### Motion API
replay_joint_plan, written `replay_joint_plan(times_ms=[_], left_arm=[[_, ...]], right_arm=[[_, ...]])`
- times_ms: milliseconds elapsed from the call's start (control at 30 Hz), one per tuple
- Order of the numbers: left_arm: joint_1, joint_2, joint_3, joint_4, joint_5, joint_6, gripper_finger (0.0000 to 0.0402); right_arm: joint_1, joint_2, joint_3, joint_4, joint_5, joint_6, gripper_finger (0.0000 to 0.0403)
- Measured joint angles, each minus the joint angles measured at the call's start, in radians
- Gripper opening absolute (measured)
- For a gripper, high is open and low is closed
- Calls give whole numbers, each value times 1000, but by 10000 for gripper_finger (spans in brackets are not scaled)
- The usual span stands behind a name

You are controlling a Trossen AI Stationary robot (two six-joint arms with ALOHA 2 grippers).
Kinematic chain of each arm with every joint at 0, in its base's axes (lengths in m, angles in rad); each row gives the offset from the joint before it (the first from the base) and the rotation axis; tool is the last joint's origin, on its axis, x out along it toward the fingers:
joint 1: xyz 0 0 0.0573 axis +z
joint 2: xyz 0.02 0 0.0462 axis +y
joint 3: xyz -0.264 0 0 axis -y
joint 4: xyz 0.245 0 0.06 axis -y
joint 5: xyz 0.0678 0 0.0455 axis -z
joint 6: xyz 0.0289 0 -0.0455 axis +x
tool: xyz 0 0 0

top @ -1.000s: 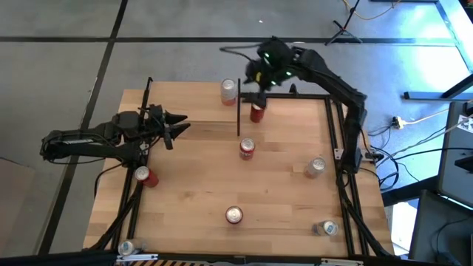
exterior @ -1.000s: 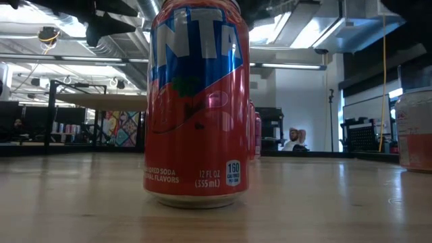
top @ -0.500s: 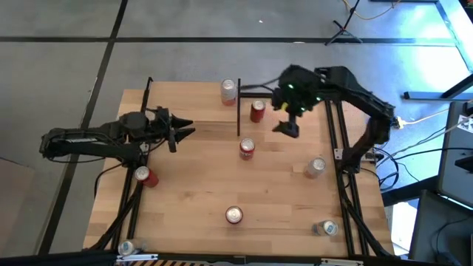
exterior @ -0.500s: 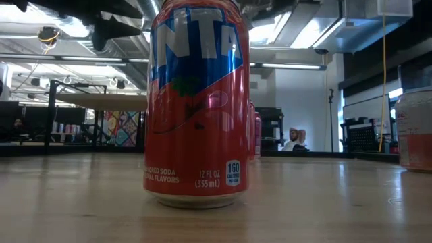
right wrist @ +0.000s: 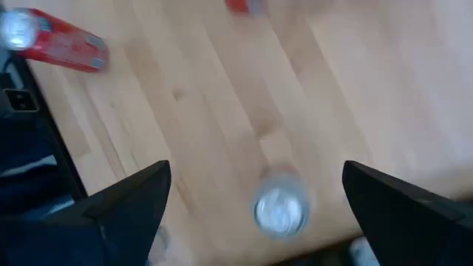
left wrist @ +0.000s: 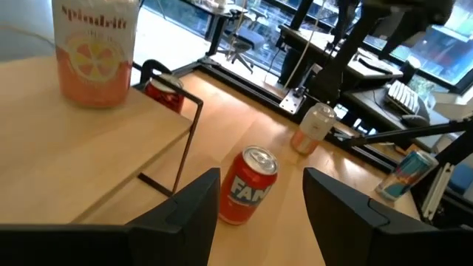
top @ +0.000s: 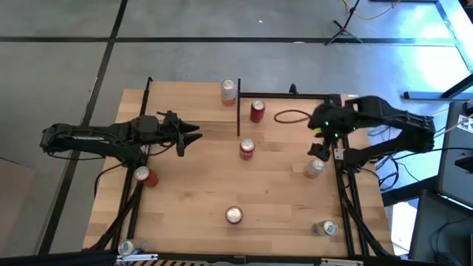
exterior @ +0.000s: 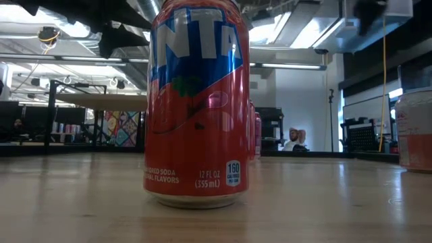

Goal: Place canned beverage on shelf
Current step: Put the white soda can on the shelf aligned with the other white soda can

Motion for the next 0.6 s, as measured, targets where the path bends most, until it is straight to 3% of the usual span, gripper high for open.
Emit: replay_joint_plan(times_ms=[300,467,600], left_arm=[[0,-1,0,0,-1,-33,188],[0,-1,0,0,-1,-54,188],[0,-1,0,0,-1,-54,188]], right_arm=[[162,-76,-262,11,8,272,387],[196,-77,-370,36,7,540,387],[198,-76,-436,78,24,651,387]])
